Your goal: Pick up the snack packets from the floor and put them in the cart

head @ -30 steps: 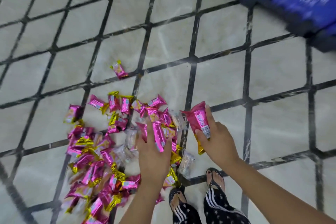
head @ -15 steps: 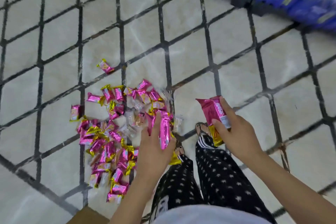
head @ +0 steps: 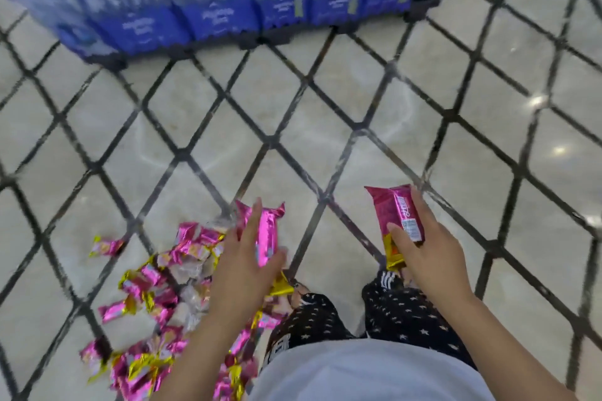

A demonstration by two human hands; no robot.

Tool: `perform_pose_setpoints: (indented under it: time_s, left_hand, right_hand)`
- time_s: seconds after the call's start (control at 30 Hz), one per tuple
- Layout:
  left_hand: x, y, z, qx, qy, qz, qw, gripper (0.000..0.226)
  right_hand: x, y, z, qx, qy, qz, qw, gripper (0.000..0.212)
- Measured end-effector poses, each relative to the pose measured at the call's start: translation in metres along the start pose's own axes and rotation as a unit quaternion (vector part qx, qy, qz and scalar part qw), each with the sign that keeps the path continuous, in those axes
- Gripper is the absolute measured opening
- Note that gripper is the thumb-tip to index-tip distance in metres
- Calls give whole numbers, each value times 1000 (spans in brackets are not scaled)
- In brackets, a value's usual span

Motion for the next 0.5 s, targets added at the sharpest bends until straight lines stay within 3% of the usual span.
perform_pose_setpoints:
  time_s: [0.23, 0.5]
  left_hand:
    - [134, -62, 47, 6, -25, 73, 997, 89]
    - [312, -69, 211, -99, -32, 153, 983, 89]
  right_hand:
    - [82, -26, -108, 75, -43, 56, 995, 68]
    - [229, -30, -250, 162, -60, 162, 972, 67]
Point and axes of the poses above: each hand's wrist, its own y-axis away from the middle knuckle, its own z-axis out of the palm, x = y × z, the point moved 1 cm from there along -y, towards the middle knuckle
